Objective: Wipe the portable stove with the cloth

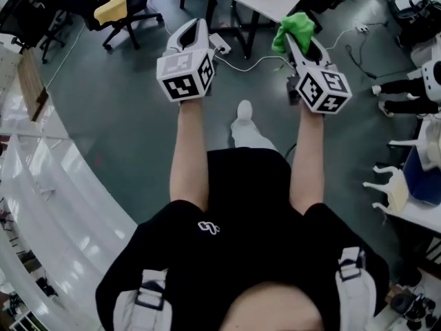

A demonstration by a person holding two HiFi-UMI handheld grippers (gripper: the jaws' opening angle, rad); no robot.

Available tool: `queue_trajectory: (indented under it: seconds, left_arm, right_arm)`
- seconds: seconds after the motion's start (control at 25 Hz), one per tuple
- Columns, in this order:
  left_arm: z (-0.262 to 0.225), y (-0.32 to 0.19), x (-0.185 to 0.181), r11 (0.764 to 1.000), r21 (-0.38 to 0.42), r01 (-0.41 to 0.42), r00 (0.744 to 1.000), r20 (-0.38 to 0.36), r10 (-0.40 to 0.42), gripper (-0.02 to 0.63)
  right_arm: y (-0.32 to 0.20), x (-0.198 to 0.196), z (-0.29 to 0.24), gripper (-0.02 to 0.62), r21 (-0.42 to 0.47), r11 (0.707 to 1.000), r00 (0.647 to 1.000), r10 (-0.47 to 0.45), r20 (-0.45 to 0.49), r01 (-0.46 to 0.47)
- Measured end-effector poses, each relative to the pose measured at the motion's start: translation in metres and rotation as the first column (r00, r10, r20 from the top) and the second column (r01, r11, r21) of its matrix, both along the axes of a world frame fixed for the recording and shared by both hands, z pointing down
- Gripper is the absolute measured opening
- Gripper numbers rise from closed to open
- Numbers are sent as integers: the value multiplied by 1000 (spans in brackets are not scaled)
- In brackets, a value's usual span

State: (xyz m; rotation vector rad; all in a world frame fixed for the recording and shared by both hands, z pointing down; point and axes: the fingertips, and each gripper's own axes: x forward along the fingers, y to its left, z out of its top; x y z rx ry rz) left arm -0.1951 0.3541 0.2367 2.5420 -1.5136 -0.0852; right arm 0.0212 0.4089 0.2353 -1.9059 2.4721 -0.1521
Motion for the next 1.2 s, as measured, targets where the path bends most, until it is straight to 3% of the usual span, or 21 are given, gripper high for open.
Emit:
queue_trajectory:
  seconds: [0.12, 0.24, 0.4, 0.6, 0.88, 1.2]
  left_arm:
    - [-1, -25, -8, 1000, 3, 12, 1000, 0, -12, -5]
    - [-24, -58, -2, 998, 55, 19, 1000, -16, -18, -5]
    - [-37, -106, 32, 995, 103, -3, 1000, -24, 5, -5]
    - [-33, -177, 82, 994, 92, -50, 999, 3, 50, -5]
    - [21, -281, 149, 997, -30, -74, 997, 8, 74, -5]
    - [113, -383, 212, 980, -188, -66, 998, -14, 64, -5]
  right_arm:
    - [-25, -5, 4, 130, 1, 1000, 1000, -13, -3, 13]
    - [-57, 9, -16, 130, 54, 998, 1000, -14, -8, 14]
    - [-105, 44, -28, 130, 114, 994, 1000, 0, 14, -1]
    - [-183, 82, -12, 130, 73, 997, 999, 7, 40, -10]
    - [-302, 125, 38, 130, -54, 998, 998, -13, 58, 16]
    - [-418, 165, 122, 130, -232, 970, 997, -71, 23, 75]
